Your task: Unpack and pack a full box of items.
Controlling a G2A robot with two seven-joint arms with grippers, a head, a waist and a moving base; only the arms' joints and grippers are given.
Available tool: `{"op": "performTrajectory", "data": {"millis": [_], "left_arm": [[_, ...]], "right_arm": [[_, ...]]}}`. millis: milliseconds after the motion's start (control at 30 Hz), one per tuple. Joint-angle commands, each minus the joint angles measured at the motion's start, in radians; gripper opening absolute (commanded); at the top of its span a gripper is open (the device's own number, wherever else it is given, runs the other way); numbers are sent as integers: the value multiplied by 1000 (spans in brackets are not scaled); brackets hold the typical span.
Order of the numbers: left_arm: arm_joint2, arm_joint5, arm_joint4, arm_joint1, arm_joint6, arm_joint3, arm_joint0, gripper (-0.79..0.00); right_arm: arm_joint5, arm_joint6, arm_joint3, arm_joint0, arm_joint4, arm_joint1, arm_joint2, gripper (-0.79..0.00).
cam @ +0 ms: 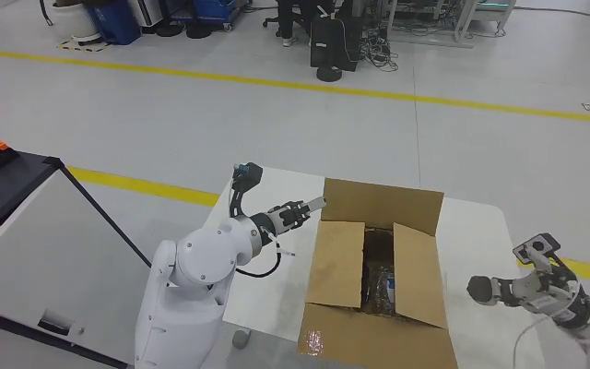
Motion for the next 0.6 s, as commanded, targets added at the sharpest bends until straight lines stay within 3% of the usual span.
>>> {"op": "performTrajectory", "data": {"millis": [0,267,567], "left_arm": [[0,0,0,0,0,0,0,0],[0,0,0,0,0,0,0,0],[0,-8,8,1,8,-1,2,0]], "right_arm": [[-3,11,59,4,15,3,42,0],[-5,69,241,23,41,9,98,0],[-5,73,245,23,40,10,97,0]]}}
